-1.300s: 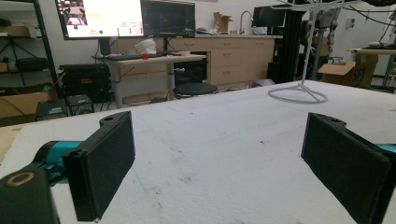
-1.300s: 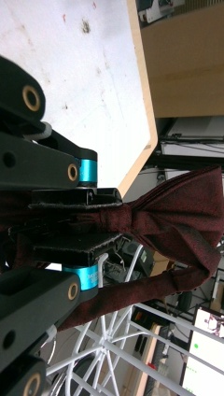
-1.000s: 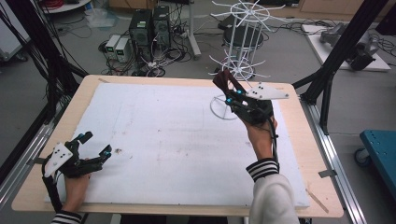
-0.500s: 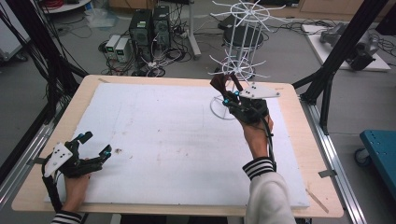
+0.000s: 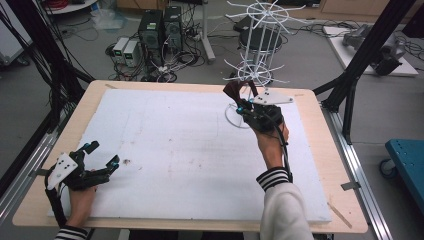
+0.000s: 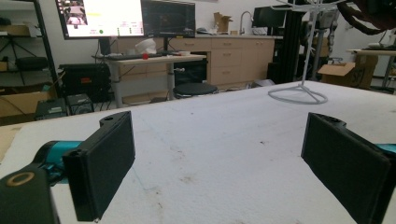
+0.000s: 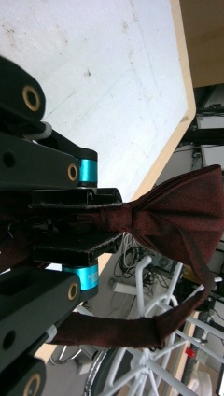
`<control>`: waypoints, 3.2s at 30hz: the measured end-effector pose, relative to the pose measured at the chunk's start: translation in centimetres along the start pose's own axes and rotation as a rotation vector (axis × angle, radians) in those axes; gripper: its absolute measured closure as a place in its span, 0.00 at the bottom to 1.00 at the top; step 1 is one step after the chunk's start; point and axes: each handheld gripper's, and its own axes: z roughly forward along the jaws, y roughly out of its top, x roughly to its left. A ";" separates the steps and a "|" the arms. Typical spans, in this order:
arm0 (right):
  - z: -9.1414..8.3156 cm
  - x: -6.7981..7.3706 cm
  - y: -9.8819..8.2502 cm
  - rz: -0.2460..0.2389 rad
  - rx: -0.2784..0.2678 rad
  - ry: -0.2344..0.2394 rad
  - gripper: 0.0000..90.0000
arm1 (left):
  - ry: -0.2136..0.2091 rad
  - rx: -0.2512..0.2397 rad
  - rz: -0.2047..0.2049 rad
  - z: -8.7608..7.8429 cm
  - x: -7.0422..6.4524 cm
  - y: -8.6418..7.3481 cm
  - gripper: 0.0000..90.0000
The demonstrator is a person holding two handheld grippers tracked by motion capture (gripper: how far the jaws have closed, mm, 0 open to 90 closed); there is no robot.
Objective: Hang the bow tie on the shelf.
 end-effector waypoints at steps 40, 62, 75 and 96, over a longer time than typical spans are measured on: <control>2.5 -0.7 -3.9 0.171 0.107 -0.038 0.86 | -0.001 -0.002 0.001 0.0 0.0 0.0 0.11; 2.5 -0.6 -5.5 0.218 0.027 0.096 0.05 | 0.001 -0.001 -0.004 0.0 0.0 0.0 0.11; -0.7 1.1 -5.4 0.173 -0.089 0.137 0.01 | 0.001 -0.001 -0.002 0.0 0.0 0.0 0.11; -8.7 1.6 -15.9 0.213 -0.337 -0.004 0.01 | 0.000 -0.006 0.007 -0.1 0.0 0.0 0.11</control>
